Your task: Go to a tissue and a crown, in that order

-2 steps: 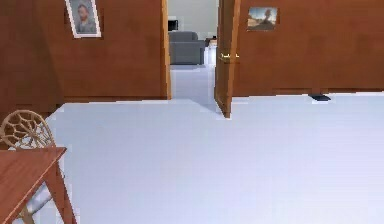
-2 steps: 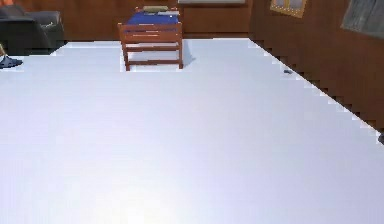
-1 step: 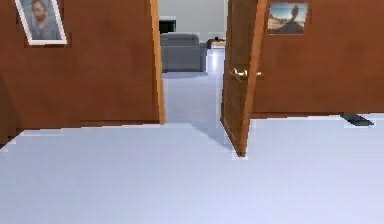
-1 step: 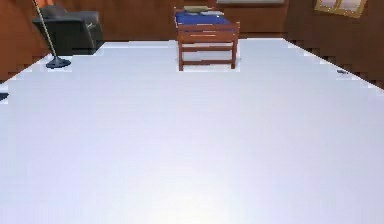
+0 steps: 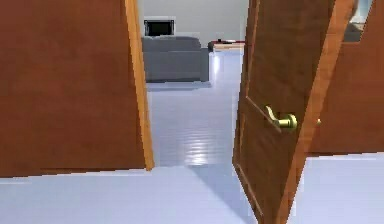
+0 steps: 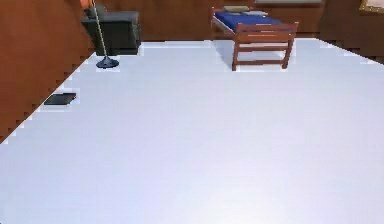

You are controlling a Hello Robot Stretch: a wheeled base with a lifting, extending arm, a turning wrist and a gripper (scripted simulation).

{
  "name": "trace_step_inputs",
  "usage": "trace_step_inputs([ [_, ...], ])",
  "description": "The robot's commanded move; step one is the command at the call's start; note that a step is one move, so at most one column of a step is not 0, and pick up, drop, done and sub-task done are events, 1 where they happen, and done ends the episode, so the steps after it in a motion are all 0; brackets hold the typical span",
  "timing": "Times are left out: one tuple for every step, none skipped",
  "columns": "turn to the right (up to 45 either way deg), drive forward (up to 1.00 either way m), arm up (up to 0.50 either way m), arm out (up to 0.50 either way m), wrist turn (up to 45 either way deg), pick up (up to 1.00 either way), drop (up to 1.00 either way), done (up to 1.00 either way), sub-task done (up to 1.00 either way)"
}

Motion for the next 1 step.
trace_step_inputs([
  [0.0, 1.00, 0.00, 0.00, 0.0, 0.00, 0.00, 0.00, 0.00],
])
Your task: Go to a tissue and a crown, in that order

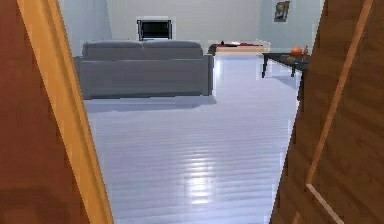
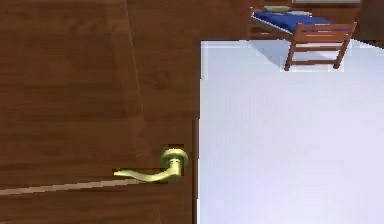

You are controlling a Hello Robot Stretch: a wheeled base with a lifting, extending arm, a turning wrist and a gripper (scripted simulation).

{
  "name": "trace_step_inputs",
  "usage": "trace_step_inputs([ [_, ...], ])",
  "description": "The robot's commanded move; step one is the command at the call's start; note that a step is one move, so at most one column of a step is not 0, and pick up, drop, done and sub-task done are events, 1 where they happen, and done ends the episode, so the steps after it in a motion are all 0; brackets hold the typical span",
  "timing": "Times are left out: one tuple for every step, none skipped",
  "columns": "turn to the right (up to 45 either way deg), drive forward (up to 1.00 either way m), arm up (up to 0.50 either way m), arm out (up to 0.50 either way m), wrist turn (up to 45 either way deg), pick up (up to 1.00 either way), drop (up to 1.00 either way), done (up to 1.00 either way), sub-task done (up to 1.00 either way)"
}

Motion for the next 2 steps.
trace_step_inputs([
  [0.0, 1.00, 0.00, 0.00, 0.0, 0.00, 0.00, 0.00, 0.00],
  [18.0, 0.00, 0.00, 0.00, 0.0, 0.00, 0.00, 0.00, 0.00],
])
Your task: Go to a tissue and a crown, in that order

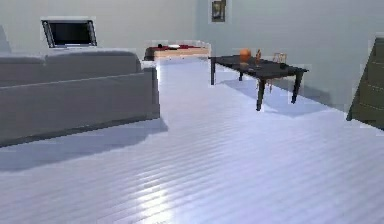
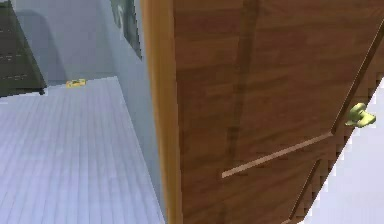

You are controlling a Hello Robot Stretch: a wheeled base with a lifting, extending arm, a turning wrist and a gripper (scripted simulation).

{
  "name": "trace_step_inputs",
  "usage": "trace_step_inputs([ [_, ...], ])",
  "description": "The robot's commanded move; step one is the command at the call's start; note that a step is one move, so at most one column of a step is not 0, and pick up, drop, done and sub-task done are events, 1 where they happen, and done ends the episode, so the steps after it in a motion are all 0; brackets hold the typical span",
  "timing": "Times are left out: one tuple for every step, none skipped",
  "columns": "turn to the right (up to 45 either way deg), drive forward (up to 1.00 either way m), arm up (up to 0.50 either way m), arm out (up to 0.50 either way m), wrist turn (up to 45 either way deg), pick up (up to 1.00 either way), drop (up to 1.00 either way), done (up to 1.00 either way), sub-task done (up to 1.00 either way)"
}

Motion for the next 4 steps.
trace_step_inputs([
  [0.0, 0.10, 0.00, 0.00, 0.0, 0.00, 0.00, 0.00, 0.00],
  [-45.0, 0.00, 0.00, 0.00, 0.0, 0.00, 0.00, 0.00, 0.00],
  [-30.0, 0.00, 0.00, 0.00, 0.0, 0.00, 0.00, 0.00, 0.00],
  [0.0, 1.00, 0.00, 0.00, 0.0, 0.00, 0.00, 0.00, 0.00],
])
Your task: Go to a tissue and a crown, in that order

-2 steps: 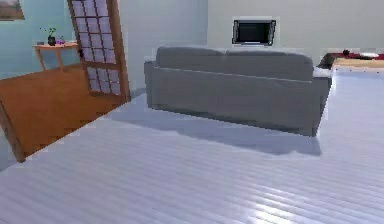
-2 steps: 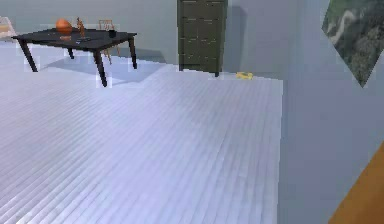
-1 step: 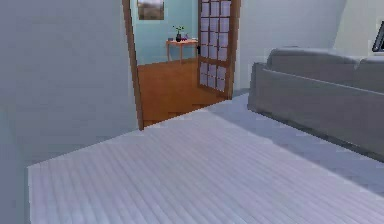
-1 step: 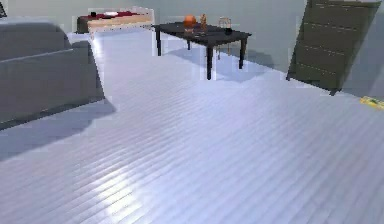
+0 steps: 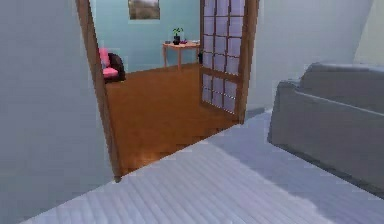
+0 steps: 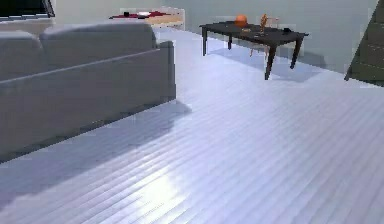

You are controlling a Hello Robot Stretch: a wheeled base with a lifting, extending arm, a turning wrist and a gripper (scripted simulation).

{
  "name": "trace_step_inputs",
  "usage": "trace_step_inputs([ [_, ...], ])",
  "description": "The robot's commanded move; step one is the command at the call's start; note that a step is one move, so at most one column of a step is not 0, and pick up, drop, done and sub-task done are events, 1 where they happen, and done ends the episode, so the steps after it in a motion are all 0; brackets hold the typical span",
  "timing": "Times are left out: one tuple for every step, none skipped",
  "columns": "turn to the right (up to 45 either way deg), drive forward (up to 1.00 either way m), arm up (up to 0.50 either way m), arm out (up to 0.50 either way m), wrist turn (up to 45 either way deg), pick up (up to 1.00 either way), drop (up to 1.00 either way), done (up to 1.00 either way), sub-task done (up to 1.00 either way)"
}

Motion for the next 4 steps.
trace_step_inputs([
  [0.0, 1.00, 0.00, 0.00, 0.0, 0.00, 0.00, 0.00, 0.00],
  [0.0, 0.65, 0.00, 0.00, 0.0, 0.00, 0.00, 0.00, 0.00],
  [-24.0, 0.00, 0.00, 0.00, 0.0, 0.00, 0.00, 0.00, 0.00],
  [0.0, 1.00, 0.00, 0.00, 0.0, 0.00, 0.00, 0.00, 0.00],
])
